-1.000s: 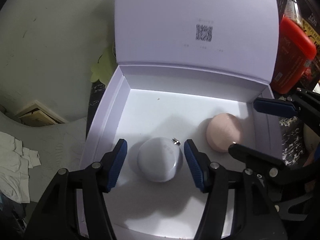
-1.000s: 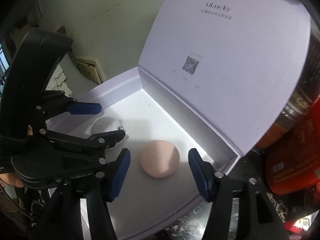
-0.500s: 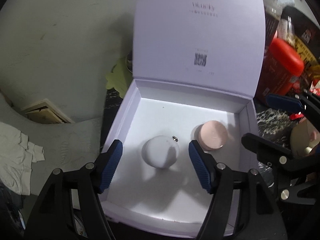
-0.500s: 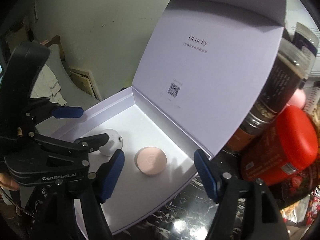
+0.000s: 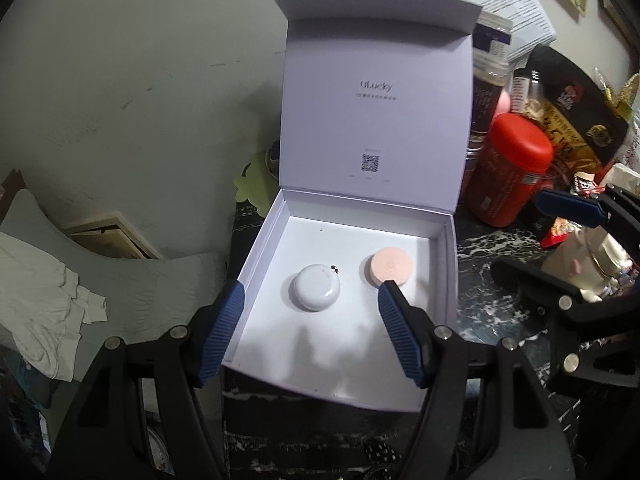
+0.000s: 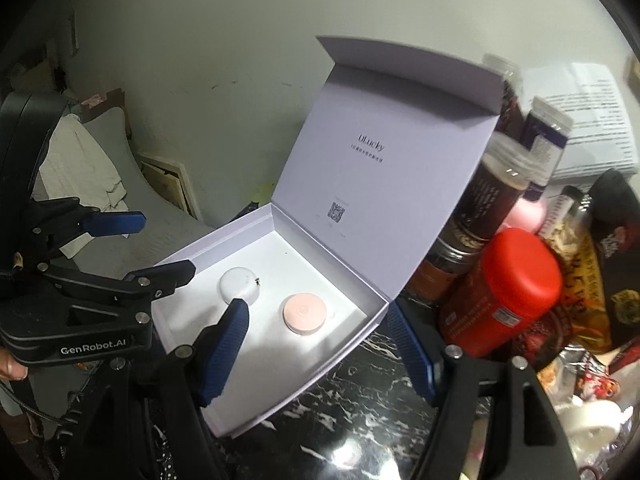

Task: Organize objects
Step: 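Lift both grippers up and away from the box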

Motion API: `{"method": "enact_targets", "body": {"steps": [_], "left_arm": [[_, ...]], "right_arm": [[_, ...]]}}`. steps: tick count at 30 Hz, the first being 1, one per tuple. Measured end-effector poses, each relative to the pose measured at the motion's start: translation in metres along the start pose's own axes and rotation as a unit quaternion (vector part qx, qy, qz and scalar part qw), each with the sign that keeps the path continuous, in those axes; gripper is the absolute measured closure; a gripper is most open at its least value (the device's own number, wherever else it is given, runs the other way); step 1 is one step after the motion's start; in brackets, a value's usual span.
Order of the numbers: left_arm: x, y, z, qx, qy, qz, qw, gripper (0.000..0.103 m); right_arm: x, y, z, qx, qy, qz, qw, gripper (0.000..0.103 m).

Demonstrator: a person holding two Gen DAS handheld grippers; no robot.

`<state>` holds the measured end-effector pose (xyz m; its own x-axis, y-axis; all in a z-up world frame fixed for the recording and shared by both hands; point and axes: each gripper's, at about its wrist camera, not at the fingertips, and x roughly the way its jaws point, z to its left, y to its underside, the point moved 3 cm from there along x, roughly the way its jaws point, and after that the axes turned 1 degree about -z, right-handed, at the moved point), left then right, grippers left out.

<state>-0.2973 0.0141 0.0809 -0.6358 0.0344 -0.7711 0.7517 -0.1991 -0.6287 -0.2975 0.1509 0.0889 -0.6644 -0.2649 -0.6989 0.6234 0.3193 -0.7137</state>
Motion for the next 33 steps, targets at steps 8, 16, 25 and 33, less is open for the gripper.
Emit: {"method": "enact_targets", "body": {"steps": [8, 16, 25, 33], "left_arm": [[-0.047, 0.012, -0.009, 0.012, -0.006, -0.025, 0.9996, 0.035], [-0.093, 0.024, -0.021, 0.025, -0.002, -0.057, 0.9981, 0.029], [-0.133, 0.045, -0.032, 0.034, 0.000, -0.083, 0.9960, 0.025], [-0.156, 0.071, -0.041, 0.039, 0.006, -0.095, 0.9947, 0.020]], "right_arm": [[-0.054, 0.011, 0.007, -0.009, 0.007, -0.016, 1.000, 0.027], [-0.097, 0.023, 0.015, -0.007, 0.014, -0.036, 0.999, 0.026], [-0.144, 0.045, 0.025, -0.013, 0.035, -0.062, 0.997, 0.024], [-0.171, 0.072, 0.040, -0.023, 0.040, -0.072, 0.996, 0.023]]}}
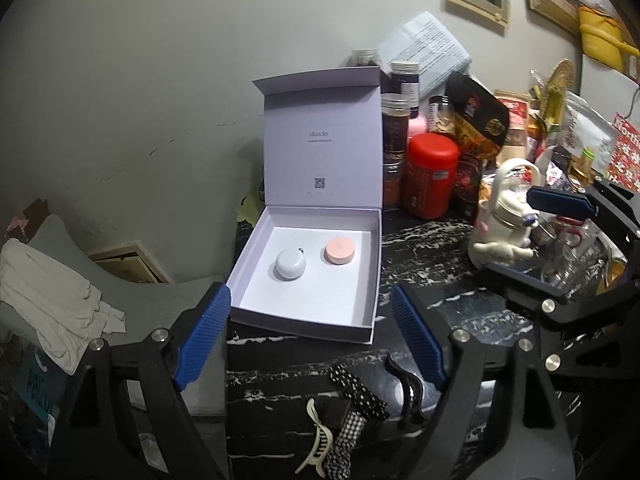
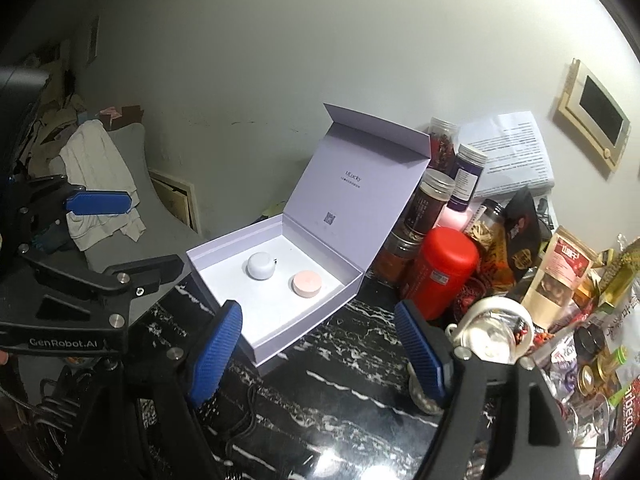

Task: Organize objects
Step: 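Lift both grippers up and away from the box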

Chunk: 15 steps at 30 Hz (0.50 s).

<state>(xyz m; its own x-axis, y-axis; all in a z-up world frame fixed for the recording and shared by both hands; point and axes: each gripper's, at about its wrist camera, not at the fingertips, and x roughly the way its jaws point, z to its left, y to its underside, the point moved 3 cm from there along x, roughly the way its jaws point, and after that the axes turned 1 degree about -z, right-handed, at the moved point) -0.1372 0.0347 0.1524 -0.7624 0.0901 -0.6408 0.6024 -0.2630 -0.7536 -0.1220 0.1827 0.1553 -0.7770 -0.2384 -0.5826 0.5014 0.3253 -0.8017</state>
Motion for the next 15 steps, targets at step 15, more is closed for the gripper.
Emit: {"method": "enact_targets", "body": {"steps": [15], "left_arm": [[-0.040, 0.054, -0.020, 0.000, -0.013, -0.006, 0.9999, 0.019]], "right_arm": [[-0.032, 0.045, 0.020, -0.006, -0.020, -0.006, 1.000, 0.023]]}}
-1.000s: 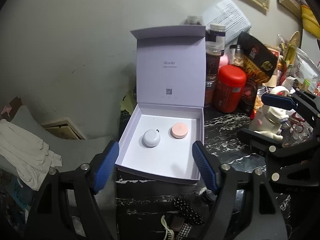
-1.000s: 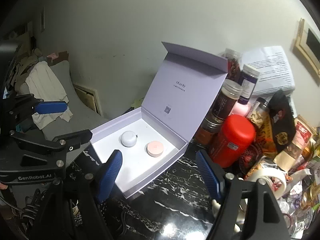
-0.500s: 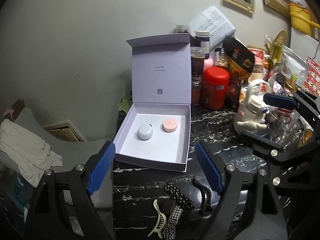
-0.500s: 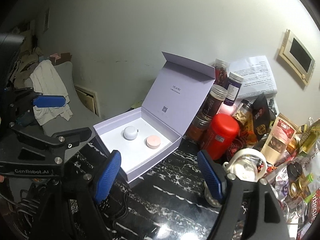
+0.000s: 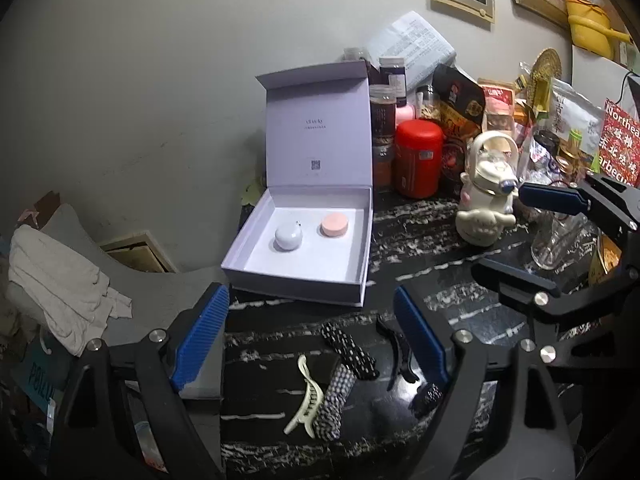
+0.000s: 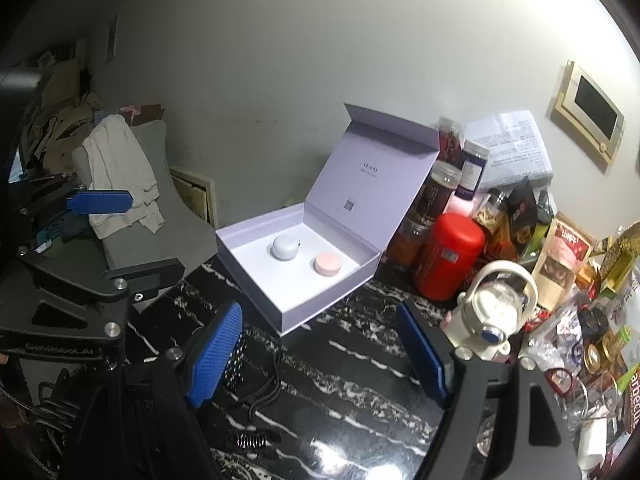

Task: Organize objects
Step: 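Lift both grippers up and away from the box, then move both grippers toward the hair clips on the table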

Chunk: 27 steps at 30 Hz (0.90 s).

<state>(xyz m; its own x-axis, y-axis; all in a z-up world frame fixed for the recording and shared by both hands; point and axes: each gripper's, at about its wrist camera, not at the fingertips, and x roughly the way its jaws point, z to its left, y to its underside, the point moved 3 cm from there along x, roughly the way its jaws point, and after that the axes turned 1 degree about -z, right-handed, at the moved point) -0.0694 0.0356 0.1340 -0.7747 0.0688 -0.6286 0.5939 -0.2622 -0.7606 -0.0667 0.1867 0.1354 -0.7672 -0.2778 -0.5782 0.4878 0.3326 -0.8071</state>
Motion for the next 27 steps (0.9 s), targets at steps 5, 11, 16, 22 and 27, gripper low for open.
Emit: {"method": "enact_targets", "body": {"steps": [5, 11, 16, 22, 27], "left_arm": [[0.003, 0.019, -0.010, 0.000, 0.007, 0.016, 0.9998, 0.019], [0.011, 0.043, -0.020, -0.007, 0.023, 0.036, 0.9991, 0.019], [0.019, 0.059, -0.024, -0.016, 0.034, 0.051, 0.9980, 0.019], [0.031, 0.079, -0.025, -0.029, 0.040, 0.069, 0.9964, 0.019], [0.044, 0.098, -0.027, -0.034, 0.044, 0.090, 0.9944, 0.019]], "right_arm": [[-0.002, 0.018, 0.001, 0.005, -0.003, 0.011, 1.000, 0.023], [-0.005, 0.042, 0.001, 0.018, -0.001, 0.021, 1.000, 0.023], [0.000, 0.060, 0.006, 0.017, -0.007, 0.036, 0.999, 0.023], [0.008, 0.081, 0.011, 0.019, -0.018, 0.049, 0.998, 0.023], [0.019, 0.102, 0.014, 0.022, -0.031, 0.068, 0.997, 0.023]]}}
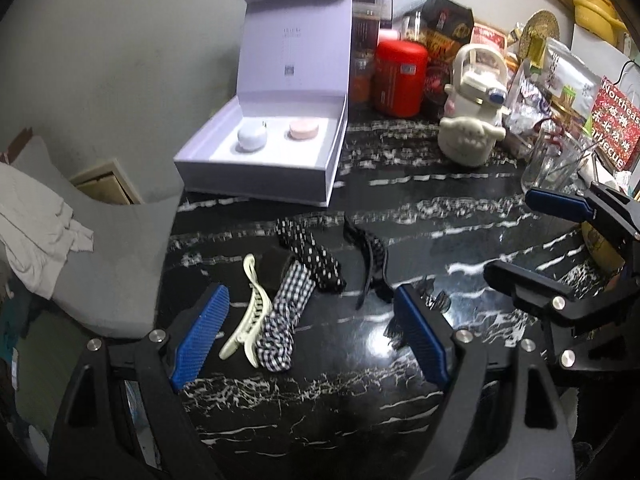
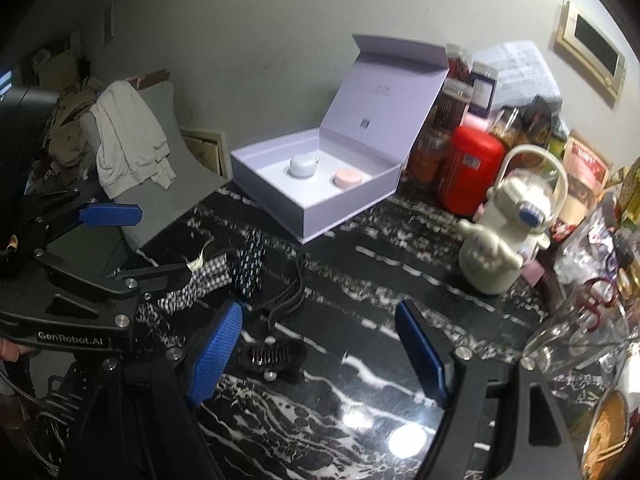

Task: Organize objects
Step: 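Move both grippers toward the hair clips on the table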

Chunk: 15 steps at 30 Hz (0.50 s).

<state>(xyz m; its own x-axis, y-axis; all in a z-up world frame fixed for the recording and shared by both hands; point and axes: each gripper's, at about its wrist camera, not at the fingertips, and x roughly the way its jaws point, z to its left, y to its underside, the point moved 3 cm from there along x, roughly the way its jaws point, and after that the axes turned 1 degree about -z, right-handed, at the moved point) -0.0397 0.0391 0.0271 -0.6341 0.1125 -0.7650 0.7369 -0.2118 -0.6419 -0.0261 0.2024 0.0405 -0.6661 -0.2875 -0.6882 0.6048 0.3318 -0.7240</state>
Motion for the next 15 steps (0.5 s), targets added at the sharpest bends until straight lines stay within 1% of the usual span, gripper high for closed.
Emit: {"method": "enact_targets", "body": {"steps": [3, 7, 10, 15], "left_arm": [[0.013, 0.009, 0.001, -0.007, 0.005, 0.015, 0.9998, 0.019], [0.025, 0.020, 0.004, -0.013, 0.009, 0.026, 0.9995, 0.019], [0.034, 0.028, 0.010, -0.029, 0.015, 0.039, 0.9987, 0.019], [0.045, 0.040, 0.015, -0.036, 0.020, 0.047, 0.9980, 0.019]], "right_arm": [[0.010, 0.010, 0.001, 0.003, -0.006, 0.012, 1.000, 0.023], [0.024, 0.021, 0.003, 0.008, -0.016, 0.030, 0.999, 0.023], [0.034, 0.028, 0.005, 0.009, -0.026, 0.042, 0.999, 0.023], [0.048, 0.038, 0.011, 0.008, -0.042, 0.059, 0.997, 0.023]]}}
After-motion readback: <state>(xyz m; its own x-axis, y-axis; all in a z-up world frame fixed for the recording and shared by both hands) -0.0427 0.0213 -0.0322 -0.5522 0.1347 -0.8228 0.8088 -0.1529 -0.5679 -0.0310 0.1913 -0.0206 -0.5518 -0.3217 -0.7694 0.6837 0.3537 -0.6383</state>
